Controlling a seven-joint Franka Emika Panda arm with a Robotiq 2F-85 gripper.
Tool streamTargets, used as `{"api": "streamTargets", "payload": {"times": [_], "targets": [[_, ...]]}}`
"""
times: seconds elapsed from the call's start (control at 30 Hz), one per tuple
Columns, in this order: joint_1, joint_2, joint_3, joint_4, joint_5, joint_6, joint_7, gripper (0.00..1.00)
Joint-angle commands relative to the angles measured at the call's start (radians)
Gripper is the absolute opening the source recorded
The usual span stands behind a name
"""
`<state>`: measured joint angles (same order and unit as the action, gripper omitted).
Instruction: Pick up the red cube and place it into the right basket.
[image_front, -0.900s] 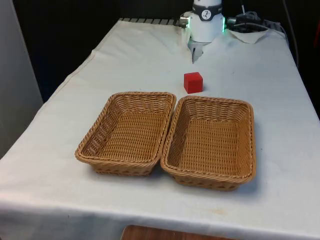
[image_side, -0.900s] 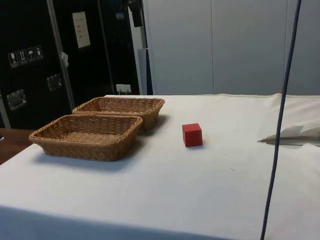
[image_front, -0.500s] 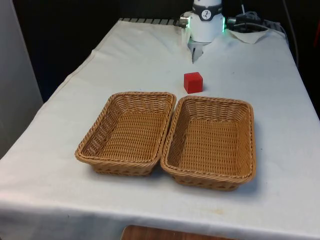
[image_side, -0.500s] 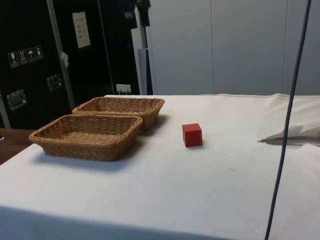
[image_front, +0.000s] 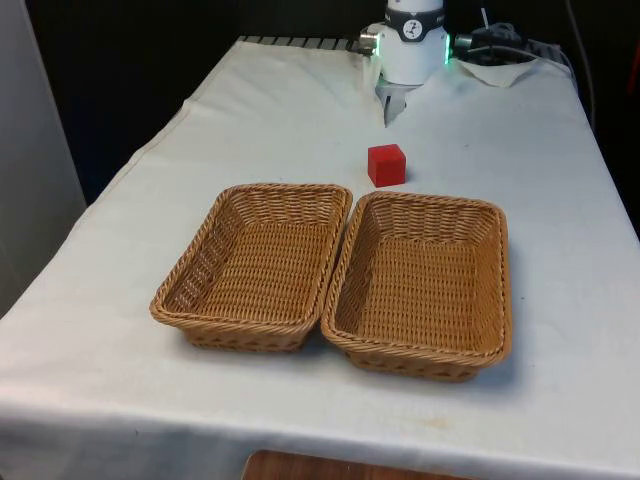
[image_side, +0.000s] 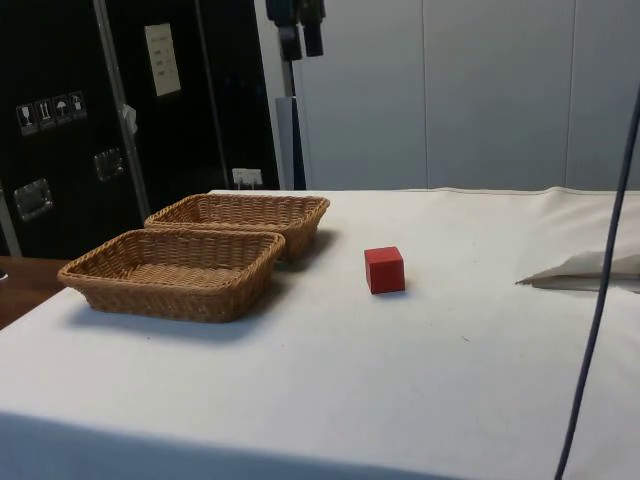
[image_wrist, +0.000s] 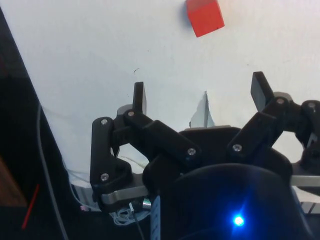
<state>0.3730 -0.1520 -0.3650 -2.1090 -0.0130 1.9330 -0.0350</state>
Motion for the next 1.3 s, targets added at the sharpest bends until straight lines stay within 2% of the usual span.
{"api": "streamTargets", "payload": {"times": [0.0,0.2,0.23,0.47,0.53,0.6,0.83,0.87,1.1,1.13,1.27], "targets": [[-0.001,-0.015,0.004,-0.018,-0.015,0.017,0.009,1.00],[-0.001,-0.060,0.006,-0.080,-0.028,0.040,0.001,1.00],[0.000,-0.053,0.004,-0.072,-0.016,0.027,-0.005,1.00],[-0.003,-0.098,0.005,-0.147,-0.041,0.066,-0.021,1.00],[-0.002,-0.092,0.003,-0.140,-0.031,0.055,-0.025,1.00],[-0.006,-0.110,0.005,-0.174,-0.050,0.080,-0.037,1.00],[-0.009,-0.116,0.004,-0.222,-0.070,0.120,-0.071,1.00],[-0.007,-0.110,0.003,-0.212,-0.057,0.107,-0.072,1.00],[-0.012,-0.115,0.005,-0.266,-0.090,0.161,-0.102,1.00],[-0.009,-0.110,0.003,-0.258,-0.077,0.148,-0.105,1.00],[-0.013,-0.115,0.004,-0.298,-0.102,0.193,-0.119,1.00]]}}
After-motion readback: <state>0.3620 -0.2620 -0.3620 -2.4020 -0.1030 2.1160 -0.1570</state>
